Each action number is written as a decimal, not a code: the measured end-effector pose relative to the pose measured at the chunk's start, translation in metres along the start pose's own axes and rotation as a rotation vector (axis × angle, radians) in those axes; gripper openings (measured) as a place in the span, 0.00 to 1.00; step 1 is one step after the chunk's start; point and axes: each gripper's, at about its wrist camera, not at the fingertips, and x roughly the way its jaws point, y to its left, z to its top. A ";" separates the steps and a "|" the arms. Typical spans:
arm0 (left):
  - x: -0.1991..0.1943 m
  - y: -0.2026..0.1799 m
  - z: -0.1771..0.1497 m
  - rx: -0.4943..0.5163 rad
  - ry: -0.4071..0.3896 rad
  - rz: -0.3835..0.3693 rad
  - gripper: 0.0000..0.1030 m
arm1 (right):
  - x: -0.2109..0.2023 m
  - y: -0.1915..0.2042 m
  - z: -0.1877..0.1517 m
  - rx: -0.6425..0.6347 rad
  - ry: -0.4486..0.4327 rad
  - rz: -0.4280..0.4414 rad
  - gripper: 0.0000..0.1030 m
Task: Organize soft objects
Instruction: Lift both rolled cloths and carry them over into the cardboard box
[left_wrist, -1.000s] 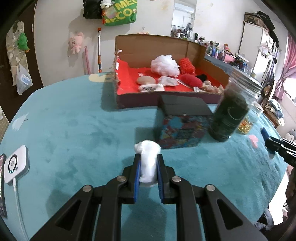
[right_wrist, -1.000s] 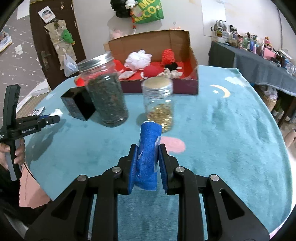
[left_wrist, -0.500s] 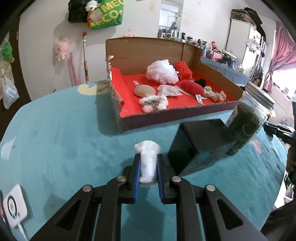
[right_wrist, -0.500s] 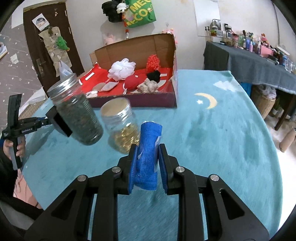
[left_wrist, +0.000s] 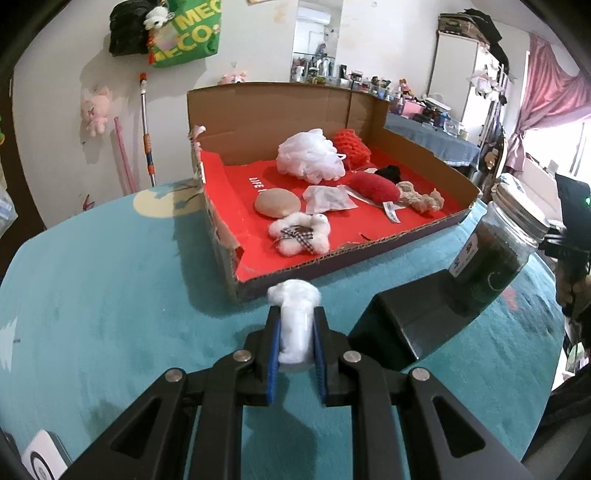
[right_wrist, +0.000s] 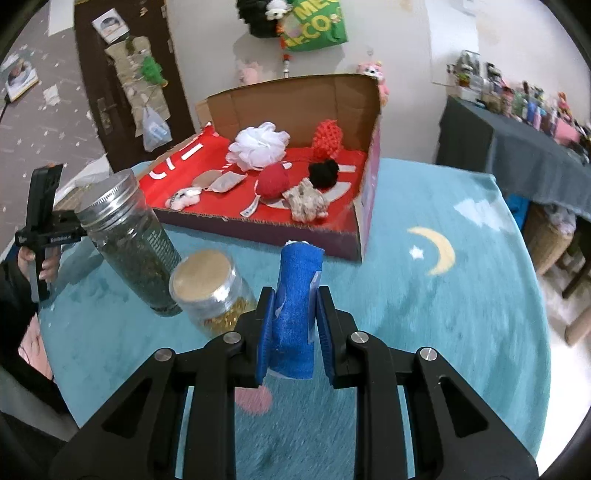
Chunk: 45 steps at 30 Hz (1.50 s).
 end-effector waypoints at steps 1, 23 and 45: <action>0.000 0.000 0.001 0.005 0.000 -0.002 0.16 | 0.001 0.001 0.003 -0.009 0.000 0.007 0.21; 0.026 -0.048 0.086 0.190 0.039 -0.135 0.16 | 0.035 0.010 0.079 -0.203 0.031 0.132 0.21; 0.135 -0.077 0.132 0.190 0.357 -0.140 0.16 | 0.149 0.039 0.125 -0.359 0.332 0.234 0.21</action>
